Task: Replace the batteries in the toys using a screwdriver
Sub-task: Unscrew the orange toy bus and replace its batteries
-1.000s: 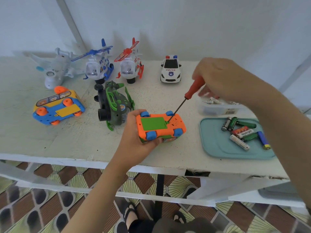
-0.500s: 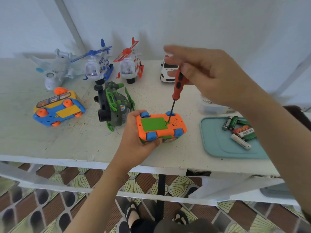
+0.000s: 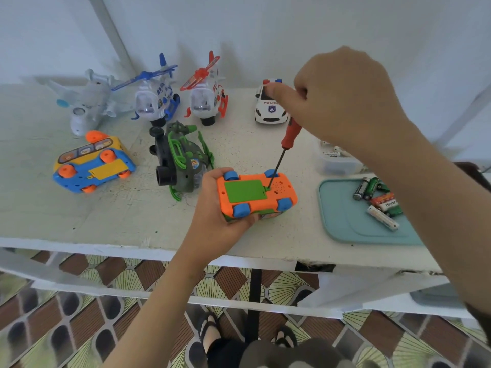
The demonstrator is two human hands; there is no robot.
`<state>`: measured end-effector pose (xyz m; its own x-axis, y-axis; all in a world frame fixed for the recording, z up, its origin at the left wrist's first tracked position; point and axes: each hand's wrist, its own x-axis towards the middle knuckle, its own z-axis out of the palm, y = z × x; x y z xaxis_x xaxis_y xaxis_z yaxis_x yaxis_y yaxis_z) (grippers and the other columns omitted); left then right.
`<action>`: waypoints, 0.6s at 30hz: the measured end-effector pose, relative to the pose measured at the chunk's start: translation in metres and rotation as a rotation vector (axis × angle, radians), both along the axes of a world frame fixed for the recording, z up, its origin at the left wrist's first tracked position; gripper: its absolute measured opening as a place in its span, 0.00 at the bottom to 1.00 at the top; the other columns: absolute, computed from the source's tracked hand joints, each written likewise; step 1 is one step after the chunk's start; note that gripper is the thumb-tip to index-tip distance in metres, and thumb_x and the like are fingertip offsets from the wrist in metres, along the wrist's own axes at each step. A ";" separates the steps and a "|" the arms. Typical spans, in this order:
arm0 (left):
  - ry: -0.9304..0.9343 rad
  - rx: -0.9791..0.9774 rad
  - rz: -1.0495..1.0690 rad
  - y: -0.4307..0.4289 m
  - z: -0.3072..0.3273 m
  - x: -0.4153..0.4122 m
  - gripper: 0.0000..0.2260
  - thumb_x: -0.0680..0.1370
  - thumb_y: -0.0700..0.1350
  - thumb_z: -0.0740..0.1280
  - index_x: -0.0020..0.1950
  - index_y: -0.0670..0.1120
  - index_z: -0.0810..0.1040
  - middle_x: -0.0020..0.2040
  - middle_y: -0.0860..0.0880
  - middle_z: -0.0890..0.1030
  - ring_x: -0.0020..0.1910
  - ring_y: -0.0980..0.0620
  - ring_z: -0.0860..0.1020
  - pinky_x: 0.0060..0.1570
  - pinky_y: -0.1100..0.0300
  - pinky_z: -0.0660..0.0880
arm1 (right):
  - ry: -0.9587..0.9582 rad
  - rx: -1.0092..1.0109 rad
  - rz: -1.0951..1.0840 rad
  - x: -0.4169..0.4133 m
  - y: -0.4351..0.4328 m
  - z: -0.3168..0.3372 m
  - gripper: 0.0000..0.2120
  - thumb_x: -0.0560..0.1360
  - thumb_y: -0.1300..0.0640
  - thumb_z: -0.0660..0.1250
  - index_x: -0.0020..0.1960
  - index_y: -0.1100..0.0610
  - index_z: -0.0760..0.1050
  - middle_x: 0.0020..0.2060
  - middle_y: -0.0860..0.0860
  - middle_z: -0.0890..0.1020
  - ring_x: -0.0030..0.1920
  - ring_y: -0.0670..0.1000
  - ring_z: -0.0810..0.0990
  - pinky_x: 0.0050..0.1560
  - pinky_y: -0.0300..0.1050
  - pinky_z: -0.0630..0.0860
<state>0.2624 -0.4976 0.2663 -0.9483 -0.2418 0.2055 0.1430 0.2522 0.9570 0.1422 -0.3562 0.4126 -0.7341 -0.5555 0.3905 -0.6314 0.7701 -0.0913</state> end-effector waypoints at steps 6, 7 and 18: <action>-0.019 -0.059 0.042 0.007 0.002 0.008 0.30 0.66 0.25 0.74 0.55 0.50 0.64 0.51 0.51 0.72 0.44 0.69 0.78 0.44 0.73 0.74 | -0.315 0.000 0.213 0.004 0.031 -0.005 0.11 0.76 0.46 0.60 0.44 0.54 0.69 0.32 0.47 0.74 0.31 0.45 0.71 0.33 0.43 0.67; -0.009 -0.090 0.069 0.009 0.004 0.011 0.30 0.66 0.26 0.75 0.54 0.51 0.65 0.50 0.53 0.72 0.44 0.69 0.78 0.43 0.74 0.74 | -0.351 -0.014 0.292 0.006 0.037 -0.005 0.07 0.74 0.50 0.63 0.46 0.53 0.70 0.32 0.45 0.75 0.32 0.44 0.73 0.34 0.39 0.68; 0.054 -0.484 0.111 -0.010 0.000 0.014 0.31 0.63 0.52 0.75 0.62 0.59 0.66 0.56 0.59 0.74 0.53 0.56 0.77 0.51 0.55 0.78 | -0.205 0.132 0.404 0.005 0.075 -0.028 0.13 0.74 0.47 0.61 0.52 0.52 0.77 0.39 0.45 0.72 0.34 0.44 0.71 0.37 0.48 0.73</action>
